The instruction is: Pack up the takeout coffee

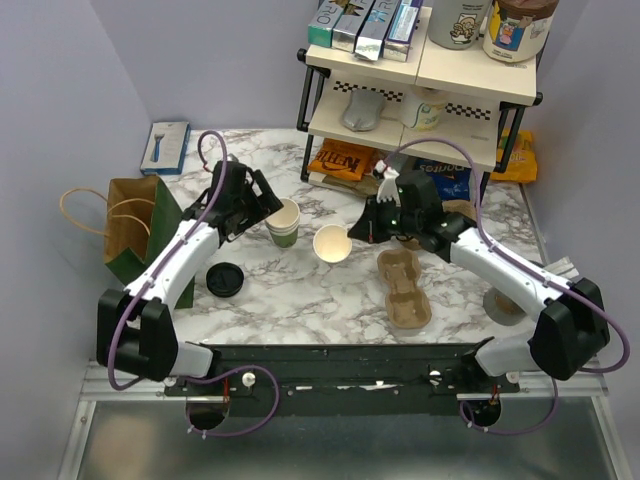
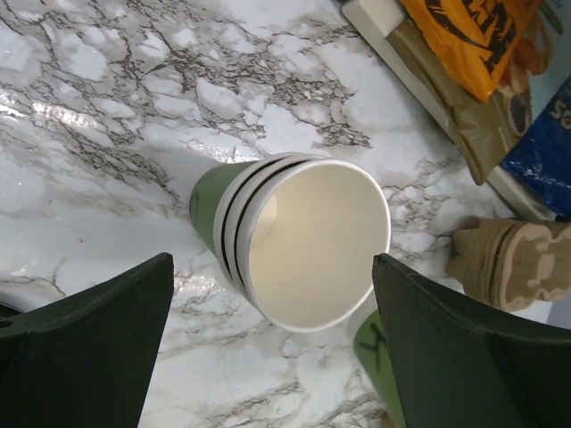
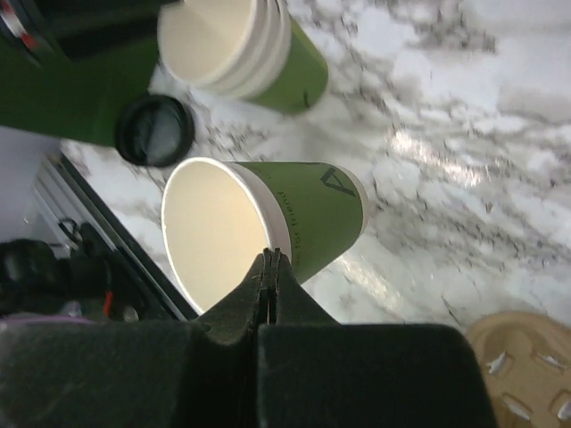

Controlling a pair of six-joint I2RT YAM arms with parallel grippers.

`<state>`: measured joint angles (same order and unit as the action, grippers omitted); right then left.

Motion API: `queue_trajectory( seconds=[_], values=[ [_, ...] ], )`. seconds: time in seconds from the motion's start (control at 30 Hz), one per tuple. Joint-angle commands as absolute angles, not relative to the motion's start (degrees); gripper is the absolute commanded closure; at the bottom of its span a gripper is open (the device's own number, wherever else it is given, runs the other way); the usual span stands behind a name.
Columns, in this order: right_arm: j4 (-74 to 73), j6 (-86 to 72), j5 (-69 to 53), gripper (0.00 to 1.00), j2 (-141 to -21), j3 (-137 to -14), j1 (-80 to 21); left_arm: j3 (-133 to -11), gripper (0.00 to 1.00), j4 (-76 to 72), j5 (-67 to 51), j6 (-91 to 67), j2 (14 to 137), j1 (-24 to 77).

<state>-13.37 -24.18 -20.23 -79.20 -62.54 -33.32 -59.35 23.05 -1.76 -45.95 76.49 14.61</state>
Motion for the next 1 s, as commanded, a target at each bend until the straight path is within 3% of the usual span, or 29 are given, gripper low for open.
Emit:
queue_trajectory(
  seconds=[0.0,0.37,0.47,0.57,0.73,0.97],
  values=[
    [-12.4,-19.16,-23.21,0.99,-76.82,-57.4,-33.49,-62.48,0.05,27.06,3.25,-42.72,80.68,15.21],
    [-12.22,-17.4,-21.97,0.99,-77.52,-52.74,-33.49,-66.18,0.4,29.35,7.56,-42.36,87.62,18.27],
    [-12.22,-17.05,-21.8,0.99,-77.78,-52.38,-33.57,-67.58,0.58,30.67,8.87,-42.01,88.94,18.63],
    [-12.04,-16.61,-21.97,0.99,-77.87,-51.86,-33.57,-69.08,0.7,32.95,11.24,-41.66,89.73,18.63],
    [-11.78,-20.47,-20.3,0.99,-80.15,-52.12,-33.57,-71.01,0.79,35.42,13.35,-41.4,90.35,18.55],
    [-12.39,-24.96,-18.02,0.99,-82.35,-52.82,-33.49,-73.21,0.8,38.32,16.78,-40.43,89.83,17.67]
  ],
)
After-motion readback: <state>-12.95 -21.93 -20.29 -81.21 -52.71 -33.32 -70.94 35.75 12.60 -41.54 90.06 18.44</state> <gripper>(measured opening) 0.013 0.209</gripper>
